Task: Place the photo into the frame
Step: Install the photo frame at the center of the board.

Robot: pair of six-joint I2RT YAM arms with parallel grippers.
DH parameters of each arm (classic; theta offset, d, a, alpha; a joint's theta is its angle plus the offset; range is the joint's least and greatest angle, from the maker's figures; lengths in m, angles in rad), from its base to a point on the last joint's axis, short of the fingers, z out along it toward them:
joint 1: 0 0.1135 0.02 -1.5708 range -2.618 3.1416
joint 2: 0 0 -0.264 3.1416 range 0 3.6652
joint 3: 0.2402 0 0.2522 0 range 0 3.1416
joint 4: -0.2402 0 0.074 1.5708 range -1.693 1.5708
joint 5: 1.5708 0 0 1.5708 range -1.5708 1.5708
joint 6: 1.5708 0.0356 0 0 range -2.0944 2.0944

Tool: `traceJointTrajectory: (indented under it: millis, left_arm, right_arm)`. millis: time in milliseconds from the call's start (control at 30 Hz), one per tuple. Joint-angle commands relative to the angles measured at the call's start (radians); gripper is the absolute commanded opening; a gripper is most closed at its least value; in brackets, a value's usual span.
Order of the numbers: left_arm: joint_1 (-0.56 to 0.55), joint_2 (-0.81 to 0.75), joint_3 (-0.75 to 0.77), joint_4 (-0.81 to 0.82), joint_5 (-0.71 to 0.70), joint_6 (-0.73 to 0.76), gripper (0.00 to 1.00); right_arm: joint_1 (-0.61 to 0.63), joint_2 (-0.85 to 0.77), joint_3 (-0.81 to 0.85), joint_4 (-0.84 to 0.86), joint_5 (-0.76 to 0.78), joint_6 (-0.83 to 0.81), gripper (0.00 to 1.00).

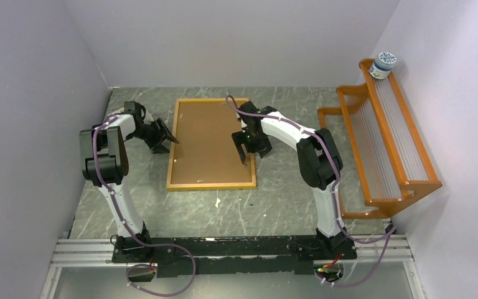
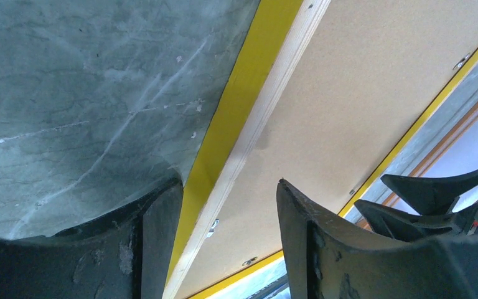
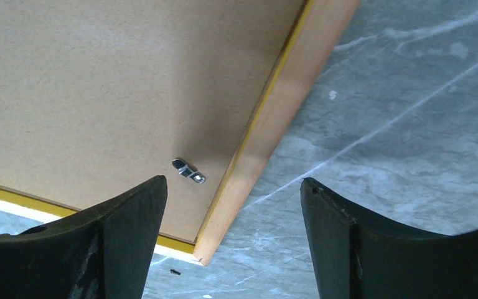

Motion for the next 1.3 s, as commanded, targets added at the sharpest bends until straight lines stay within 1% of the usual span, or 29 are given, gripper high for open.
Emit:
traceJointTrajectory:
  millis: [0, 100, 300, 333, 400, 567, 700, 900, 1067, 1133, 1167, 1200, 1233, 1267]
  left_arm:
    - [-0.004, -0.021, -0.021, -0.026, -0.045, 0.016, 0.63]
    - [-0.004, -0.019, -0.021, -0.026, -0.047, 0.018, 0.63]
    - [-0.004, -0.016, -0.021, -0.027, -0.048, 0.018, 0.63]
    - [-0.004, -0.015, -0.019, -0.028, -0.048, 0.016, 0.63]
    - [-0.004, -0.014, -0.02, -0.028, -0.047, 0.016, 0.63]
    - [-0.004, -0.013, -0.021, -0.029, -0.042, 0.019, 0.63]
    - [-0.005, -0.013, -0.02, -0.03, -0.043, 0.02, 0.62]
    - [-0.007, -0.012, -0.025, -0.025, -0.036, 0.021, 0.61]
    - [-0.017, -0.013, -0.033, -0.023, -0.038, 0.022, 0.59]
    - [-0.019, -0.016, -0.036, -0.022, -0.041, 0.022, 0.59]
    - [-0.02, -0.017, -0.036, -0.022, -0.042, 0.022, 0.58]
    - [-0.022, -0.017, -0.039, -0.023, -0.041, 0.021, 0.58]
    - [-0.024, -0.019, -0.038, -0.023, -0.04, 0.021, 0.58]
    - [-0.025, -0.02, -0.038, -0.023, -0.04, 0.021, 0.58]
  right_arm:
    - [0.006, -0.015, 0.01, -0.013, 0.085, -0.02, 0.81]
    - [0.007, -0.003, 0.012, -0.012, 0.076, -0.025, 0.81]
    - [0.016, 0.006, 0.018, -0.013, 0.077, -0.047, 0.88]
    - [0.017, 0.01, 0.019, -0.017, 0.057, -0.053, 0.88]
    - [0.02, 0.02, 0.023, -0.028, 0.039, -0.06, 0.88]
    - [0.035, 0.046, 0.029, -0.04, 0.092, -0.052, 0.86]
    - [0.037, 0.051, 0.033, -0.041, 0.141, -0.03, 0.8]
    - [0.036, 0.056, 0.028, -0.009, 0.177, 0.022, 0.7]
    - [0.033, 0.045, 0.004, 0.042, 0.2, 0.084, 0.64]
    - [0.029, 0.034, -0.01, 0.055, 0.201, 0.105, 0.57]
    - [0.024, 0.028, -0.017, 0.06, 0.196, 0.116, 0.5]
    - [0.017, 0.024, -0.026, 0.062, 0.189, 0.128, 0.46]
    - [0.008, 0.022, -0.03, 0.06, 0.179, 0.137, 0.42]
    - [0.003, 0.019, -0.038, 0.061, 0.169, 0.144, 0.41]
